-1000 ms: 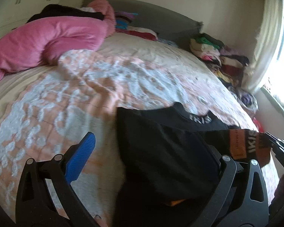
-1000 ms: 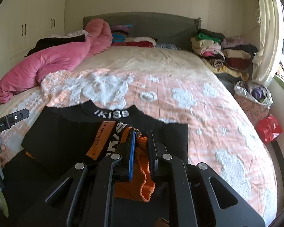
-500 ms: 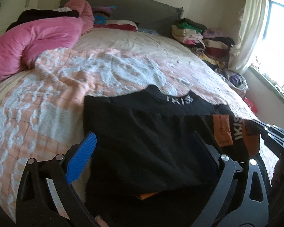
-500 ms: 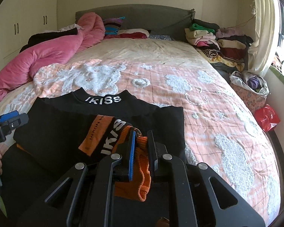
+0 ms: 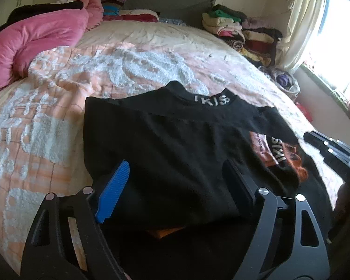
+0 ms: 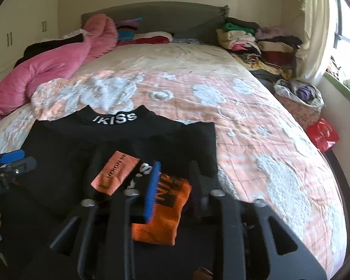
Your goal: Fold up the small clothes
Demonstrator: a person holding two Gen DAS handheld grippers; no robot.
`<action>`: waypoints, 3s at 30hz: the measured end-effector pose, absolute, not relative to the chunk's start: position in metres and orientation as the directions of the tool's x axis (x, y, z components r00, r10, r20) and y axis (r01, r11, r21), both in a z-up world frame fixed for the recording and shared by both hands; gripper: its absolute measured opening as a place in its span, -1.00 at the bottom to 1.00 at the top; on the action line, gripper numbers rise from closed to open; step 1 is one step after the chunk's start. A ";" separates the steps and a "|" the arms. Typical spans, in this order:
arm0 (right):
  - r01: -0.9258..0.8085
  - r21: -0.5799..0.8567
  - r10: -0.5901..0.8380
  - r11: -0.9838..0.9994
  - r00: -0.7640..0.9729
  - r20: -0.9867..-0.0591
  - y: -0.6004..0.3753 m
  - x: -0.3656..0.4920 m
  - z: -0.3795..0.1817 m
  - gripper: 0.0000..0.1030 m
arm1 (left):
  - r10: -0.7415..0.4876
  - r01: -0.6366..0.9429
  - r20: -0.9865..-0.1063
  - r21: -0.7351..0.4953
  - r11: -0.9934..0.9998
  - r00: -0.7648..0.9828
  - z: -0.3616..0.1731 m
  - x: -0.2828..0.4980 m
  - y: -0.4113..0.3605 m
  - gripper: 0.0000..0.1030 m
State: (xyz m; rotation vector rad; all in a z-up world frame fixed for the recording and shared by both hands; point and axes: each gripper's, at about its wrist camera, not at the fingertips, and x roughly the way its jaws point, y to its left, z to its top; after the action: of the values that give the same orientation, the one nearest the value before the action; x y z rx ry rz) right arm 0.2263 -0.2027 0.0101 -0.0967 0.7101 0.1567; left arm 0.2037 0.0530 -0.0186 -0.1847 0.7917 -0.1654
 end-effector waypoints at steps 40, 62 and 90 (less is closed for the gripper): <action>-0.248 0.062 0.210 0.967 0.629 -0.749 -0.178 0.213 -0.023 0.55 | -0.215 0.108 -0.770 -0.189 0.976 0.601 -0.036 0.205 0.045 0.02; -0.209 0.061 0.192 0.976 0.693 -0.695 -0.189 0.198 0.000 0.89 | -0.180 0.120 -0.748 -0.135 0.984 0.638 -0.021 0.194 0.037 0.80; -0.215 0.122 0.242 0.969 0.729 -0.640 -0.195 0.173 0.027 0.91 | -0.169 0.047 -0.713 -0.188 0.981 0.680 0.003 0.158 0.055 0.82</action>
State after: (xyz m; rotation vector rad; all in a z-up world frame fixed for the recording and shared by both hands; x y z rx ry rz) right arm 0.1735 -0.1948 0.0272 0.0408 0.7103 0.2516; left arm 0.1579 0.0547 0.0028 -0.1594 0.8145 -0.1217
